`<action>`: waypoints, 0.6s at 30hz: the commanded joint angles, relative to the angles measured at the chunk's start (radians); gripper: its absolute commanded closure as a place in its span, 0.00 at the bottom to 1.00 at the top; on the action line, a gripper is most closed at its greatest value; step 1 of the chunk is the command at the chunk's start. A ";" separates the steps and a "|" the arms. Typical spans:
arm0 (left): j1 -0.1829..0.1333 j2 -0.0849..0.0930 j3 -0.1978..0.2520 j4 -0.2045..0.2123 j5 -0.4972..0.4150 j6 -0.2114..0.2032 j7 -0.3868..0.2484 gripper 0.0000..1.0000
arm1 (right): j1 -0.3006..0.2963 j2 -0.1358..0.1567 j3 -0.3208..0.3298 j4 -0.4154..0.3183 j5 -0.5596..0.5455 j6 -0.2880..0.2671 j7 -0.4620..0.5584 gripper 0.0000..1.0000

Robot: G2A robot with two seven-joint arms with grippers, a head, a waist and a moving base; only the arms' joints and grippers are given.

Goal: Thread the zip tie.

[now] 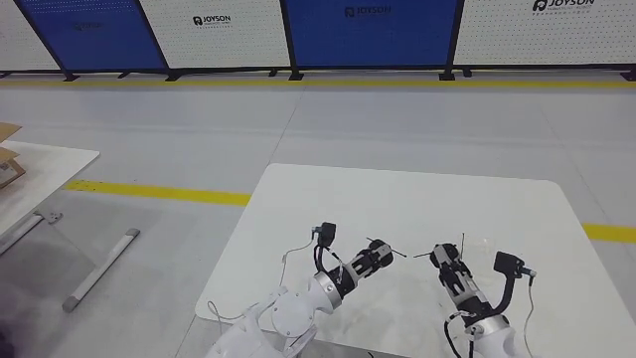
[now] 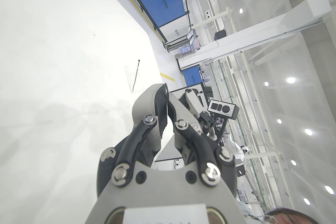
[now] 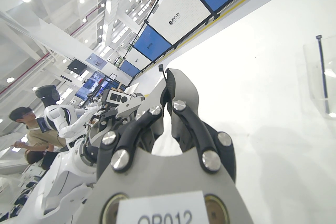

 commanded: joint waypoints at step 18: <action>-0.010 -0.011 0.033 0.024 0.136 -0.063 0.101 1.00 | 0.013 -0.017 -0.024 0.019 -0.008 -0.004 -0.036 1.00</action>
